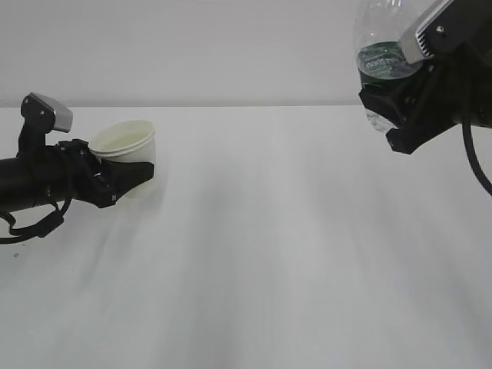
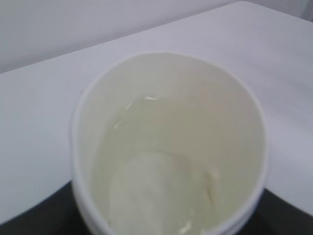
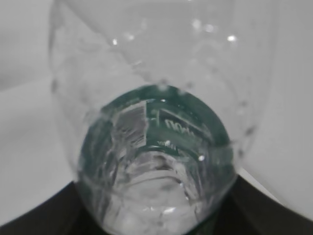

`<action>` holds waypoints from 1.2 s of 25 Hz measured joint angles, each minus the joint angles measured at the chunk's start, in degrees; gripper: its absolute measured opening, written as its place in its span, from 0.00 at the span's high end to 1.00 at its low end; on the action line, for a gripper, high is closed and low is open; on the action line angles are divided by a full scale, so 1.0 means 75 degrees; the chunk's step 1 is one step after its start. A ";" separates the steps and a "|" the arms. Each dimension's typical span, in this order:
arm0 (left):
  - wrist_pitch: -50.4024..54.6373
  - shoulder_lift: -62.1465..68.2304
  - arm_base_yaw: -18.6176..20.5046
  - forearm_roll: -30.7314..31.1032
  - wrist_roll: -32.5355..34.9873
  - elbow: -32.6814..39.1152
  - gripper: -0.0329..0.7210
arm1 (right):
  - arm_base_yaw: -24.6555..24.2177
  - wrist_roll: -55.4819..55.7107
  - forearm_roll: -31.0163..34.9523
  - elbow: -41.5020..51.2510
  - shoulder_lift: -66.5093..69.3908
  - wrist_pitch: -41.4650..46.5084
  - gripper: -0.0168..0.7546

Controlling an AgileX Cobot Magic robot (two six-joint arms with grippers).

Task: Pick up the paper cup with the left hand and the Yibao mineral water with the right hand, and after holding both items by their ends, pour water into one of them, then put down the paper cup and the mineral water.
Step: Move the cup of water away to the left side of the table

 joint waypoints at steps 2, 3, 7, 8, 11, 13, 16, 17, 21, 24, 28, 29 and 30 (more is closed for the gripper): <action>0.0039 0.0000 0.0013 -0.0012 0.0061 0.0000 0.35 | 0.0000 0.0000 0.0000 0.0000 0.0000 0.0000 0.44; 0.0059 0.0000 0.0029 -0.0012 0.0079 0.0000 0.35 | 0.0000 0.0000 0.0000 0.0000 0.0000 0.0000 0.44; 0.0073 0.0000 0.0177 -0.0030 0.0128 0.0000 0.35 | 0.0000 0.0000 -0.0046 0.0000 0.0000 0.0000 0.44; 0.0073 0.0000 0.0236 -0.0030 0.0143 0.0000 0.35 | 0.0000 0.0000 -0.0046 0.0000 0.0000 0.0000 0.44; 0.0084 0.0000 0.0432 -0.0046 0.0143 0.0000 0.35 | 0.0000 0.0000 -0.0051 0.0000 0.0000 -0.0017 0.44; 0.0084 0.0000 0.0521 -0.0046 0.0143 0.0000 0.35 | 0.0000 0.0000 -0.0064 0.0000 0.0000 -0.0017 0.44; 0.0084 0.0000 0.0670 -0.0063 0.0143 0.0000 0.35 | 0.0000 0.0000 -0.0064 0.0000 0.0000 -0.0023 0.44; 0.0084 0.0000 0.0703 -0.0063 0.0143 0.0000 0.35 | 0.0000 0.0000 -0.0064 0.0000 0.0000 -0.0035 0.44; 0.0035 0.0096 0.0730 -0.0146 0.0233 0.0053 0.35 | 0.0000 0.0000 -0.0064 0.0000 0.0000 -0.0041 0.44; -0.0261 0.0445 0.0730 -0.0235 0.0300 0.0173 0.35 | 0.0000 0.0000 -0.0064 0.0000 0.0000 -0.0053 0.44; -0.1001 0.0890 0.0735 -0.0640 0.0591 0.0390 0.35 | 0.0000 0.0000 -0.0064 0.0000 0.0000 -0.0053 0.44; -0.1079 0.0954 0.0735 -0.0711 0.0644 0.0405 0.35 | 0.0000 0.0000 -0.0064 0.0000 0.0000 -0.0053 0.44; -0.1113 0.0984 0.0735 -0.0743 0.0697 0.0405 0.35 | 0.0000 -0.0013 -0.0064 0.0000 0.0000 -0.0053 0.44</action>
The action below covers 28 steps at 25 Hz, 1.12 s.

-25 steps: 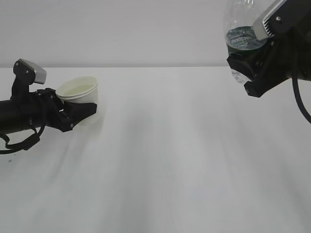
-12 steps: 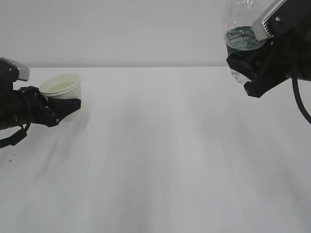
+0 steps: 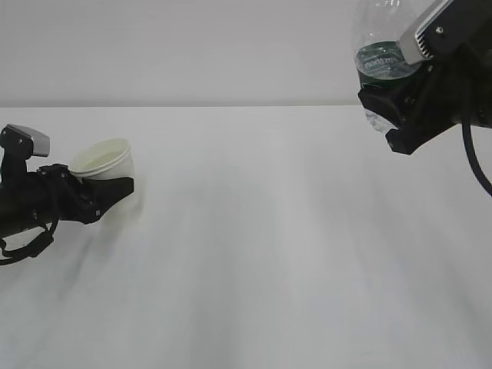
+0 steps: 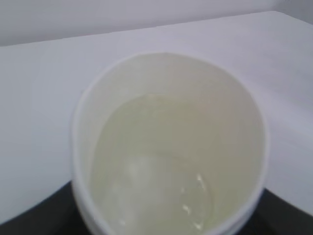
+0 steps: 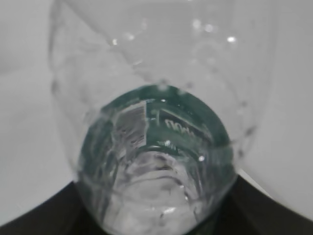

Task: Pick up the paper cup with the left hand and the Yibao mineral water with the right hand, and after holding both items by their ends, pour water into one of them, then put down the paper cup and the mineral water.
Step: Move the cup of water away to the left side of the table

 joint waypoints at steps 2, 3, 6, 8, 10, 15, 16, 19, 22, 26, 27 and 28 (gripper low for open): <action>-0.0071 0.0017 0.0000 -0.0018 0.0209 0.0000 0.35 | 0.0000 0.0000 0.0000 0.0000 0.0000 0.0000 0.44; -0.0071 0.0017 0.0000 -0.0031 0.0307 0.0000 0.35 | 0.0000 0.0000 0.0000 0.0000 0.0000 0.0000 0.44; -0.0071 0.0017 0.0000 -0.0052 0.0507 0.0000 0.35 | 0.0000 0.0000 0.0000 0.0000 0.0000 0.0000 0.44; 0.0010 0.0017 0.0000 -0.0065 0.0610 0.0000 0.35 | 0.0000 0.0000 0.0000 0.0000 0.0000 0.0000 0.44; 0.0171 0.0017 0.0000 -0.0093 0.0709 0.0000 0.35 | 0.0000 0.0000 0.0000 0.0000 0.0000 0.0000 0.44; 0.0293 0.0164 0.0000 -0.0231 0.0771 0.0000 0.35 | 0.0000 0.0000 0.0000 0.0000 0.0000 0.0000 0.44; 0.0293 0.0185 0.0000 -0.0231 0.0809 0.0000 0.35 | 0.0000 0.0000 0.0000 0.0000 0.0000 0.0000 0.44; 0.0307 0.0209 0.0000 -0.0271 0.0949 0.0000 0.35 | 0.0000 0.0000 0.0000 0.0000 0.0000 0.0000 0.44; 0.0307 0.0240 0.0000 -0.0407 0.1037 0.0000 0.35 | 0.0000 0.0000 0.0000 0.0000 0.0000 0.0000 0.44; 0.0307 0.0238 0.0000 -0.0438 0.1116 0.0000 0.35 | 0.0000 -0.0013 0.0000 0.0000 0.0000 0.0000 0.44; 0.0307 0.0238 0.0000 -0.0455 0.1135 0.0000 0.35 | 0.0000 -0.0013 0.0000 0.0000 0.0000 0.0000 0.44; 0.0307 0.0238 0.0000 -0.0471 0.1157 0.0000 0.35 | 0.0000 -0.0013 0.0000 0.0000 0.0000 0.0000 0.44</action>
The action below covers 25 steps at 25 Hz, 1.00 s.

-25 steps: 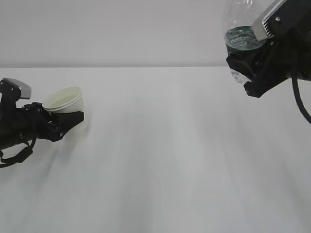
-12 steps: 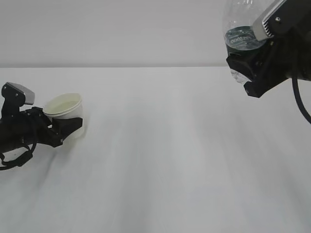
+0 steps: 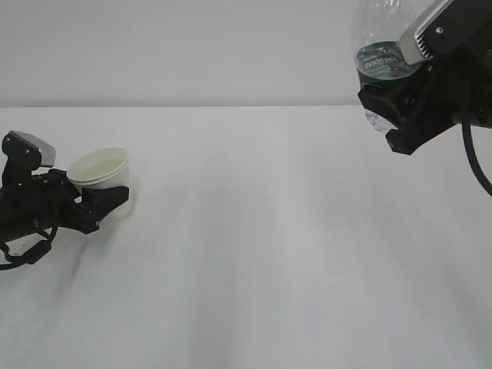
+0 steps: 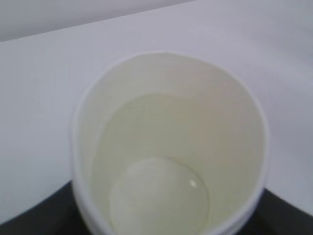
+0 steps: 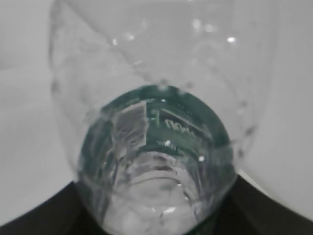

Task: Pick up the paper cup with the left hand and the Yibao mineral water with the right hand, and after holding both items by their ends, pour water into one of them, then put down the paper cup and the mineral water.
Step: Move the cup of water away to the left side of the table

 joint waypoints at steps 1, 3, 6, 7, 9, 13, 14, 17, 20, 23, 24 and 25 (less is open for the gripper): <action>0.0000 0.0000 0.0000 -0.0019 -0.0002 0.0000 0.35 | 0.0000 0.0000 0.0000 0.0000 0.0000 0.0000 0.44; 0.0000 0.0000 0.0000 -0.0068 0.0058 0.0000 0.35 | 0.0000 0.0000 0.0000 0.0000 0.0000 0.0000 0.44; 0.0000 0.0000 0.0000 -0.0168 0.0164 0.0000 0.35 | 0.0000 0.0000 0.0000 0.0000 0.0000 0.0000 0.44; 0.0000 0.0000 0.0000 -0.0198 0.0176 0.0000 0.35 | 0.0000 0.0000 0.0000 0.0000 0.0000 0.0000 0.44; -0.0015 0.0000 0.0000 -0.0272 0.0211 0.0000 0.35 | 0.0000 0.0000 0.0000 0.0000 0.0000 0.0000 0.44; -0.0032 0.0015 0.0000 -0.0375 0.0259 0.0000 0.35 | 0.0000 0.0000 0.0000 0.0000 0.0000 0.0000 0.44; -0.0063 0.0053 0.0000 -0.0420 0.0259 0.0000 0.35 | 0.0000 0.0000 0.0000 0.0000 0.0000 0.0000 0.44; -0.0136 0.0224 0.0000 -0.0473 0.0259 0.0000 0.35 | 0.0000 0.0000 0.0000 0.0000 0.0000 0.0000 0.44; -0.0188 0.0311 0.0000 -0.0516 0.0259 0.0000 0.35 | 0.0000 0.0000 0.0000 0.0000 0.0000 0.0000 0.44; -0.0216 0.0346 0.0000 -0.0566 0.0287 0.0000 0.35 | 0.0000 0.0000 0.0000 0.0000 0.0000 0.0000 0.44; -0.0248 0.0364 0.0000 -0.0604 0.0316 0.0000 0.35 | 0.0000 0.0000 0.0000 0.0000 0.0000 0.0000 0.44; -0.0262 0.0398 0.0000 -0.0646 0.0333 0.0000 0.35 | 0.0000 0.0000 0.0000 0.0000 0.0000 0.0000 0.44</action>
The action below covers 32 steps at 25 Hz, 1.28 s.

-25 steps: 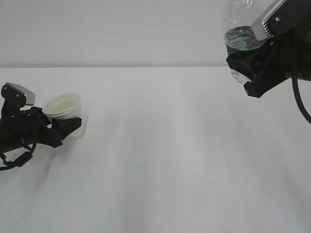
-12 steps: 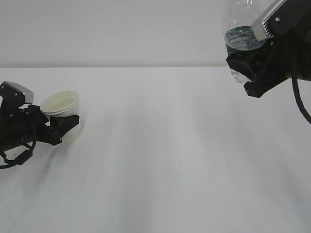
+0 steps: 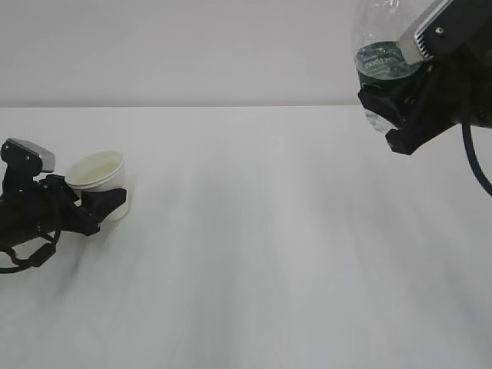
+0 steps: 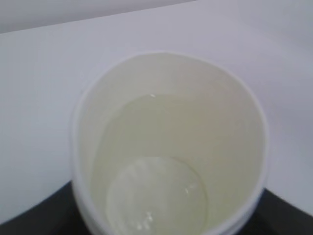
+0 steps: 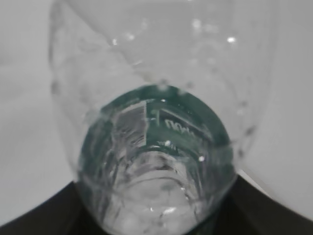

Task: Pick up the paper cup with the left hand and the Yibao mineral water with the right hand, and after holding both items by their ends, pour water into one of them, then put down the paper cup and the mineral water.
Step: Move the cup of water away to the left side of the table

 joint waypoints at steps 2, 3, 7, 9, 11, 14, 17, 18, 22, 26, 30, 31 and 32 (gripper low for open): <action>0.0000 0.0079 0.0000 -0.0046 0.0031 0.0000 0.35 | 0.0000 0.0000 0.0000 0.0000 0.0000 0.0000 0.44; -0.0037 0.0110 0.0000 -0.0076 0.0031 0.0000 0.35 | 0.0000 0.0000 0.0000 0.0000 0.0000 0.0000 0.44; -0.0146 0.0130 0.0000 -0.0076 0.0044 0.0000 0.35 | 0.0000 0.0000 0.0000 0.0000 0.0000 0.0000 0.44; -0.0146 0.0130 0.0000 -0.0087 0.0076 0.0000 0.35 | 0.0000 0.0000 0.0000 0.0000 0.0000 0.0000 0.44; -0.0146 0.0130 0.0000 -0.0087 0.0104 0.0000 0.35 | 0.0000 0.0000 0.0000 0.0000 0.0000 0.0000 0.44; -0.0146 0.0130 0.0000 -0.0105 0.0173 0.0000 0.35 | 0.0000 0.0000 0.0000 0.0000 0.0000 0.0000 0.44; -0.0146 0.0130 0.0000 -0.0125 0.0187 0.0000 0.35 | 0.0000 0.0000 0.0000 0.0000 0.0000 0.0000 0.44; -0.0146 0.0130 0.0000 -0.0153 0.0187 0.0000 0.35 | 0.0000 0.0000 0.0000 0.0000 0.0000 0.0000 0.44; -0.0160 0.0130 0.0000 -0.0256 0.0198 0.0000 0.35 | 0.0000 0.0000 0.0000 0.0000 0.0000 0.0000 0.44; -0.0160 0.0130 0.0000 -0.0307 0.0203 0.0000 0.35 | 0.0000 -0.0011 0.0000 0.0000 0.0000 0.0000 0.44; -0.0160 0.0130 0.0000 -0.0307 0.0203 0.0000 0.35 | 0.0000 -0.0011 0.0000 0.0000 0.0000 0.0000 0.44; -0.0160 0.0130 0.0000 -0.0307 0.0203 0.0000 0.34 | 0.0000 -0.0011 0.0000 0.0000 0.0000 0.0000 0.44; -0.0160 0.0130 0.0000 -0.0307 0.0203 0.0000 0.33 | 0.0000 -0.0011 0.0000 0.0000 0.0000 0.0000 0.44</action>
